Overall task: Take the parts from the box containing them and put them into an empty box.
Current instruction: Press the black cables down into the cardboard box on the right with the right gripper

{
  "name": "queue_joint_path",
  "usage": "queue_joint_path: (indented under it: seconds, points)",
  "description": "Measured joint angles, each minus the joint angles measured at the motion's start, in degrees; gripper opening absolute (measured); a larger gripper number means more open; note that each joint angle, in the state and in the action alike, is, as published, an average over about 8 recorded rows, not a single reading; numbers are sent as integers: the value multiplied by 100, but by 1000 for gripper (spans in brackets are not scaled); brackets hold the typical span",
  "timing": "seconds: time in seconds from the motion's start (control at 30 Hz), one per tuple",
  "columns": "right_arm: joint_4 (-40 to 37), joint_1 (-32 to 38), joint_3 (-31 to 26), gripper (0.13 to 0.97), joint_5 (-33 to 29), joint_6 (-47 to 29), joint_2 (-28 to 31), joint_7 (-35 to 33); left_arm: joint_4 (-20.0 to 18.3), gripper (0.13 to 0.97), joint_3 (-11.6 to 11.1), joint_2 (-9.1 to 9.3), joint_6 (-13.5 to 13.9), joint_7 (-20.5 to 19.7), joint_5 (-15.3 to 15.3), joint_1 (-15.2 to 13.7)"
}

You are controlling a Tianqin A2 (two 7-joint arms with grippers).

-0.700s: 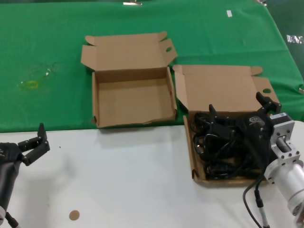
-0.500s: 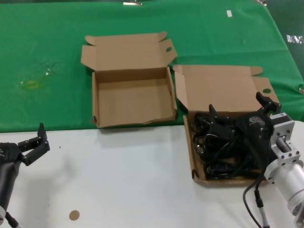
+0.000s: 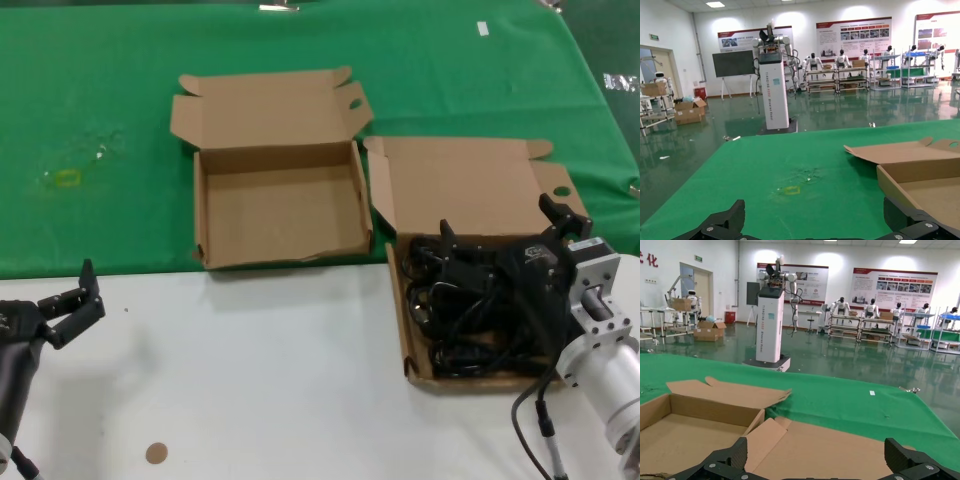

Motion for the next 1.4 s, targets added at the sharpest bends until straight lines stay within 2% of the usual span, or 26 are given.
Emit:
queue_joint_path:
  seconds: [0.33, 0.6, 0.73, 0.83, 1.03, 1.2, 1.3, 1.4]
  points:
    - [0, 0, 0, 966, 0, 0, 0, 0, 0, 959, 0, 0, 0, 0, 0, 0]
    - [26, -19, -14, 966, 22, -9, 23, 25, 0, 891, 0, 0, 0, 0, 0, 0]
    - [67, -40, -68, 966, 59, 4, 91, 77, 0, 891, 0, 0, 0, 0, 1, 0]
    - [116, -47, -155, 966, 114, 51, 212, 134, 0, 839, 0, 0, 0, 0, 1, 0]
    - [236, 5, -497, 966, 393, 230, 760, 305, 0, 752, 0, 0, 0, 0, 1, 0]
    - [282, 134, -898, 966, 653, 243, 1478, 485, 0, 620, 0, 0, 0, 0, 1, 0]
    - [296, 223, -1070, 966, 705, 11, 1932, 577, 0, 541, 0, 0, 0, 0, 1, 0]
    - [279, 307, -1065, 966, 708, -446, 2277, 511, 0, 541, 0, 0, 0, 0, 1, 0]
